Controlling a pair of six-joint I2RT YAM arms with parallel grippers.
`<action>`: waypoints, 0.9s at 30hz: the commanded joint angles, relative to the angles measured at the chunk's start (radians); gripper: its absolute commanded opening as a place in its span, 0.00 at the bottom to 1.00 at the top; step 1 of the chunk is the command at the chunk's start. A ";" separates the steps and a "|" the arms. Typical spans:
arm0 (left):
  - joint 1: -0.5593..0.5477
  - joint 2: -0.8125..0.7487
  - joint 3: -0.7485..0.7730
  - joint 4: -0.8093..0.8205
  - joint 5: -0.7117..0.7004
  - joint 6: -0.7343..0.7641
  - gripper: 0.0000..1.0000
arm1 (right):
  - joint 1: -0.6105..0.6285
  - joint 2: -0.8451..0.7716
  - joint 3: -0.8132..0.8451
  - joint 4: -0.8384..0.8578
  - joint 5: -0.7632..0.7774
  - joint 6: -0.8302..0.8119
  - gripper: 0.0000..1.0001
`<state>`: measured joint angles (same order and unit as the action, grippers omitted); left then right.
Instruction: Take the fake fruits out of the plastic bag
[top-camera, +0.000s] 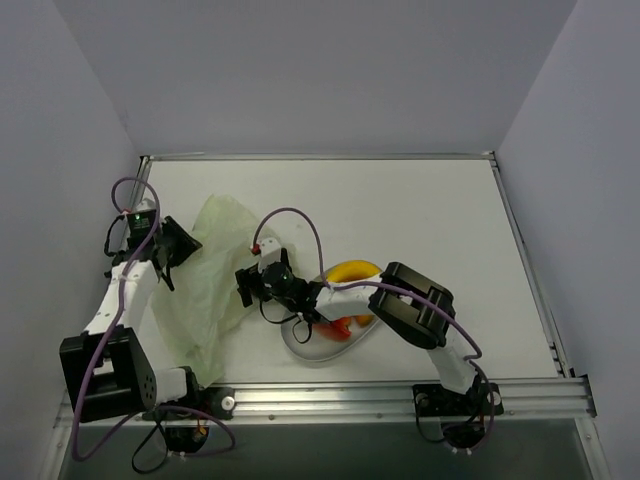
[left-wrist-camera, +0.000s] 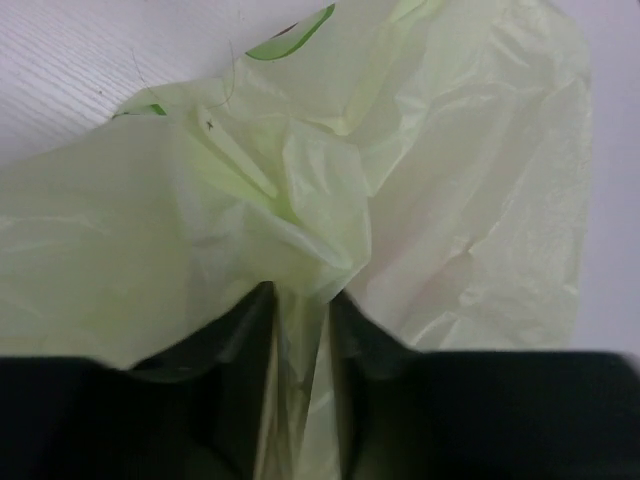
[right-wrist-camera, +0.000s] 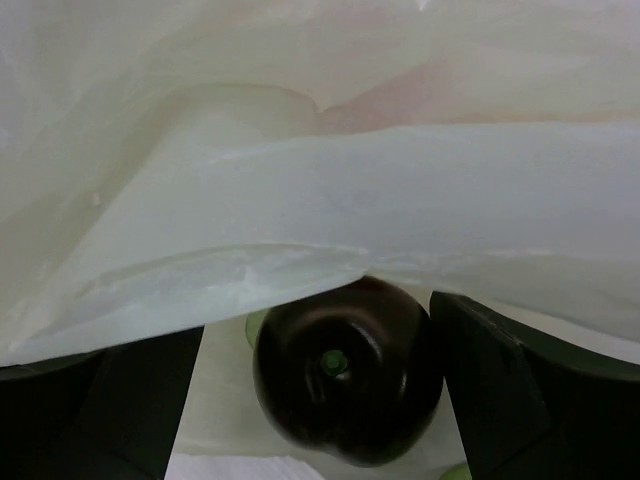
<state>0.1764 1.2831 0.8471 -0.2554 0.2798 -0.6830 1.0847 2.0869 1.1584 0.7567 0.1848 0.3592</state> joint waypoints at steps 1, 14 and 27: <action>0.008 -0.050 0.069 -0.028 -0.018 -0.020 0.33 | 0.027 -0.074 -0.011 -0.063 0.050 -0.023 0.89; -0.015 -0.373 0.107 -0.304 -0.172 0.137 0.95 | 0.034 -0.053 0.011 -0.166 0.035 -0.014 0.87; -0.328 -0.467 0.273 -0.719 -0.320 0.260 0.89 | 0.011 -0.137 0.026 -0.195 0.059 -0.045 0.29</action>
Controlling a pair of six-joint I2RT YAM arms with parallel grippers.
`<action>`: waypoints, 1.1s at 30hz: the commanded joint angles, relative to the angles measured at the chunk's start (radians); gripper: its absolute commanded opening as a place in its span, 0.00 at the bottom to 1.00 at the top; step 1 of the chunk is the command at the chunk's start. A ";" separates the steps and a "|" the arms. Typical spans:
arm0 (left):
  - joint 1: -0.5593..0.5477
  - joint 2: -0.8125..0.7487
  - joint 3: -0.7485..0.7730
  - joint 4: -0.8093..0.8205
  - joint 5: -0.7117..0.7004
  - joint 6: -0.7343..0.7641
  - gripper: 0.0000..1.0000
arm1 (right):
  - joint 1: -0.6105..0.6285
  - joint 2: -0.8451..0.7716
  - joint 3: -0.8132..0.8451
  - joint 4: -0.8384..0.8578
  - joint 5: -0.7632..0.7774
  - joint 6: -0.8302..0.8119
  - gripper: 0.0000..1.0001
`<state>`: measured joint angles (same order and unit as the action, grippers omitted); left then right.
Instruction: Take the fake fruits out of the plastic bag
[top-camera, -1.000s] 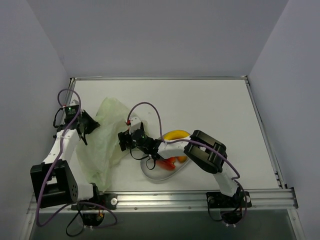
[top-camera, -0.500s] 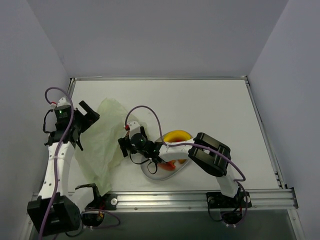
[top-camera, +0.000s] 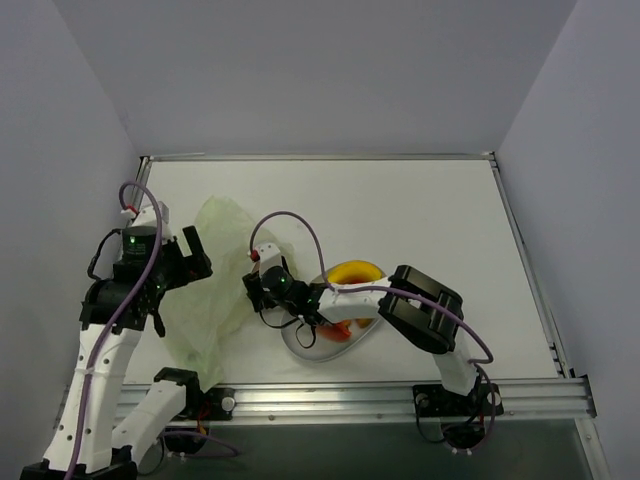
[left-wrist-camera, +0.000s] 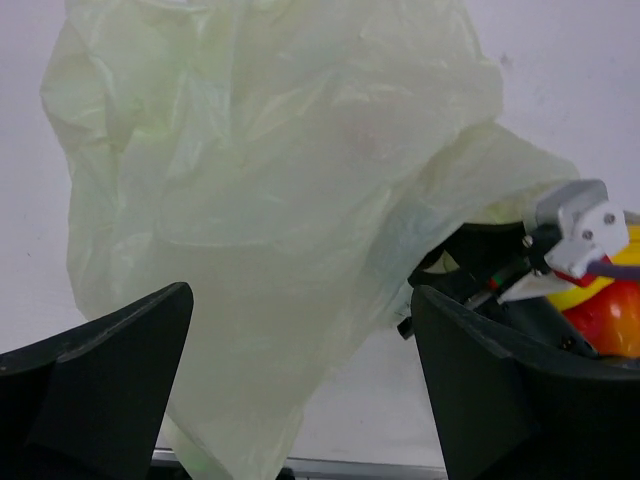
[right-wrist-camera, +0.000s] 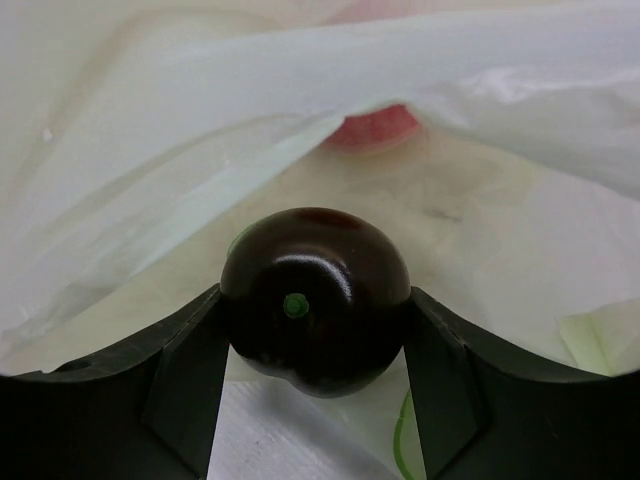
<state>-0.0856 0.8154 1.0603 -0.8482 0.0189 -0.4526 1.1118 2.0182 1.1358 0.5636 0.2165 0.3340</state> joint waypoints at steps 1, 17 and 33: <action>-0.078 0.013 0.061 -0.141 -0.047 0.029 0.89 | -0.024 -0.067 0.051 -0.002 0.027 -0.020 0.25; -0.275 0.254 0.043 -0.019 -0.233 0.115 0.85 | -0.070 -0.332 -0.080 -0.047 -0.330 -0.056 0.22; -0.284 0.358 0.050 0.090 -0.330 0.147 0.02 | -0.038 -0.772 -0.415 -0.212 -0.149 0.020 0.19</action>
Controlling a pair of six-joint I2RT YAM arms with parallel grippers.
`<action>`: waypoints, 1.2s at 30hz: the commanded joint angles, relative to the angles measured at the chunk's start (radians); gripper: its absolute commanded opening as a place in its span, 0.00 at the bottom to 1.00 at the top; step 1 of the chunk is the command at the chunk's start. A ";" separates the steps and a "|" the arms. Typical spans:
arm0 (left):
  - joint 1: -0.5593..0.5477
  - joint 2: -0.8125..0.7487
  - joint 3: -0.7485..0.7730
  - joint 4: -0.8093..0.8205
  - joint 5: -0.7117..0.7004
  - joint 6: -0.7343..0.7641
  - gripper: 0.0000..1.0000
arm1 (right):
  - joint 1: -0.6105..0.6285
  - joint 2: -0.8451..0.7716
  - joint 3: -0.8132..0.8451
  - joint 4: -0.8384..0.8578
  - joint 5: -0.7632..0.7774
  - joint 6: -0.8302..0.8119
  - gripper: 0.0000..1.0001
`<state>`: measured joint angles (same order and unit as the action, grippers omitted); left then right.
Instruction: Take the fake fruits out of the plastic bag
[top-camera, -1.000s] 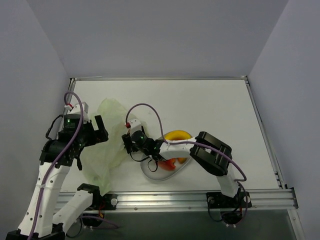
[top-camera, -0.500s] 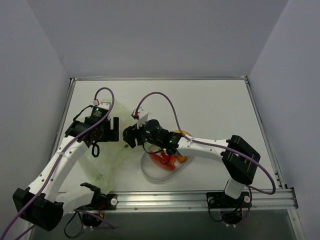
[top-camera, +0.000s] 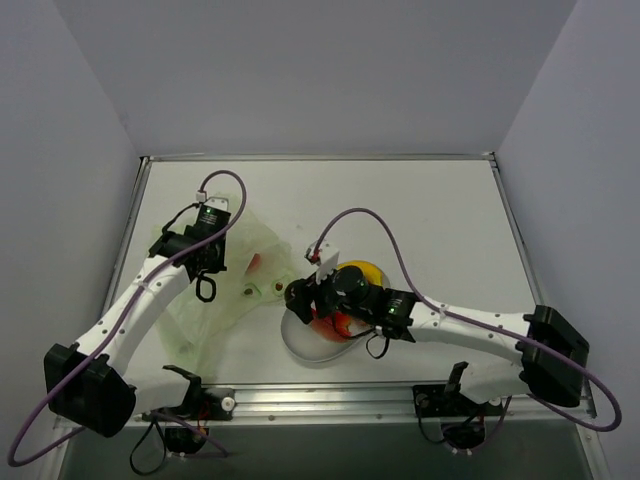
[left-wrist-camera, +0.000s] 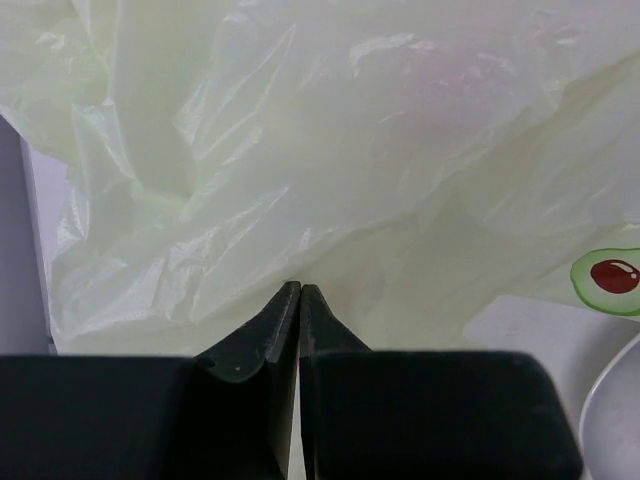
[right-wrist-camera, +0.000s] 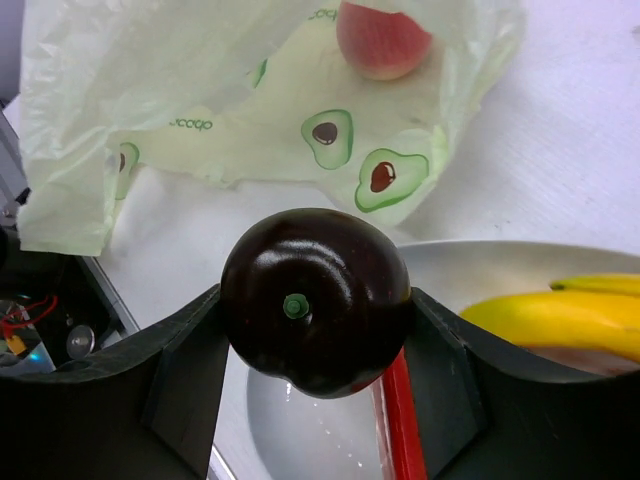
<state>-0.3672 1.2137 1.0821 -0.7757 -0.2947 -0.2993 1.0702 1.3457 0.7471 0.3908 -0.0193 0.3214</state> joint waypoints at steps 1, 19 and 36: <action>0.001 -0.045 0.033 0.033 0.003 -0.012 0.02 | 0.004 -0.133 -0.037 -0.073 0.091 0.041 0.19; 0.067 -0.154 0.044 0.038 0.098 -0.054 0.02 | 0.250 0.045 -0.012 -0.193 0.312 0.036 0.21; -0.096 -0.210 0.125 -0.281 0.094 -0.101 0.88 | 0.324 0.075 0.044 -0.175 0.414 0.019 0.86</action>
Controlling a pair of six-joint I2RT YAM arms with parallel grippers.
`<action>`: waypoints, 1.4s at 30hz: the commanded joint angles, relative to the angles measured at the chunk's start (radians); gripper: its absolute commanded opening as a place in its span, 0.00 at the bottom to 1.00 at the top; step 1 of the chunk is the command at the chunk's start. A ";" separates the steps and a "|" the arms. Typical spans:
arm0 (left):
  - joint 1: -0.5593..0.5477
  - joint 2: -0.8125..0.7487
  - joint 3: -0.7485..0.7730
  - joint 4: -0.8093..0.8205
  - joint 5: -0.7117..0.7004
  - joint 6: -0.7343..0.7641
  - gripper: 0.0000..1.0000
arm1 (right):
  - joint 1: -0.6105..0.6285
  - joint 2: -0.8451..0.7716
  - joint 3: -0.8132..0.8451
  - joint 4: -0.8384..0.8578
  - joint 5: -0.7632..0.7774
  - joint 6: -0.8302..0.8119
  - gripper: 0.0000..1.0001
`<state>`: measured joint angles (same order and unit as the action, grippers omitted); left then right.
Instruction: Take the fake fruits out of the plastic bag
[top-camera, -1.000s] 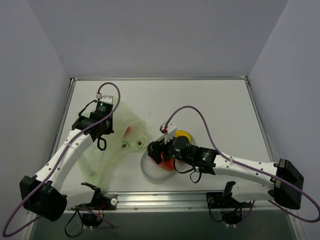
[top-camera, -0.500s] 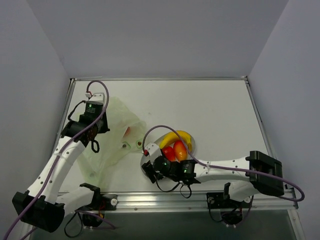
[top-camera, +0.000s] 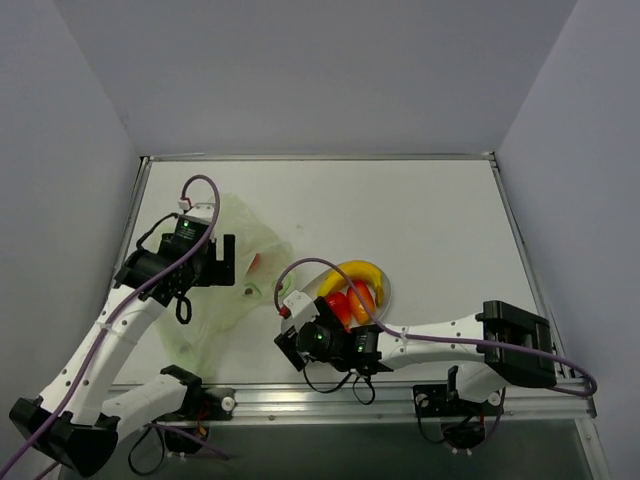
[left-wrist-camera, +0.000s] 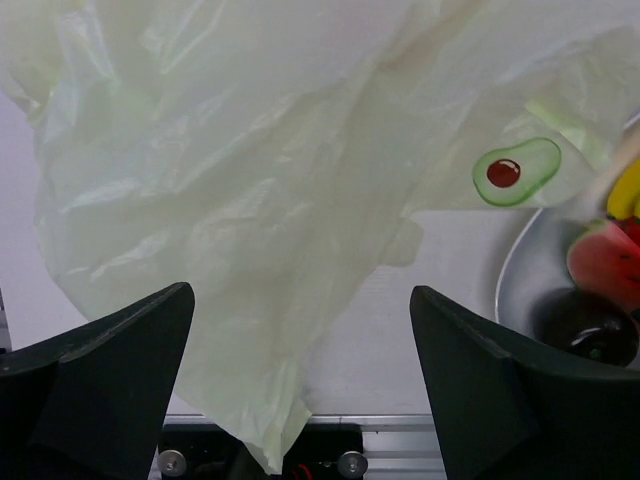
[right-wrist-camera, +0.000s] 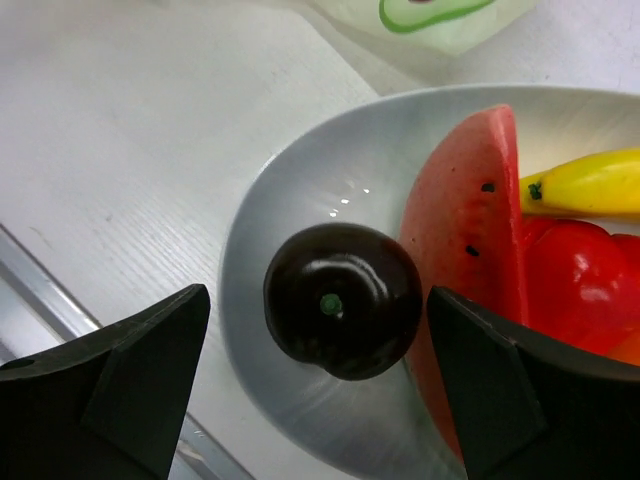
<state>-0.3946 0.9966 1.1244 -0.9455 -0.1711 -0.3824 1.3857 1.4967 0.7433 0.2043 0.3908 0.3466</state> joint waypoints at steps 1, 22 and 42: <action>-0.093 0.007 0.092 -0.119 -0.065 -0.024 0.88 | 0.009 -0.087 0.051 0.020 -0.010 -0.008 0.86; -0.457 0.322 -0.046 0.007 -0.505 -0.226 0.68 | 0.006 -0.576 -0.120 0.035 -0.001 0.074 0.73; -0.472 0.496 -0.052 0.014 -0.749 -0.360 0.03 | 0.006 -0.648 -0.165 0.062 -0.089 0.049 0.66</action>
<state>-0.8650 1.4960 1.0168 -0.8825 -0.8524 -0.6979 1.3891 0.8635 0.5991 0.2211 0.3252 0.4149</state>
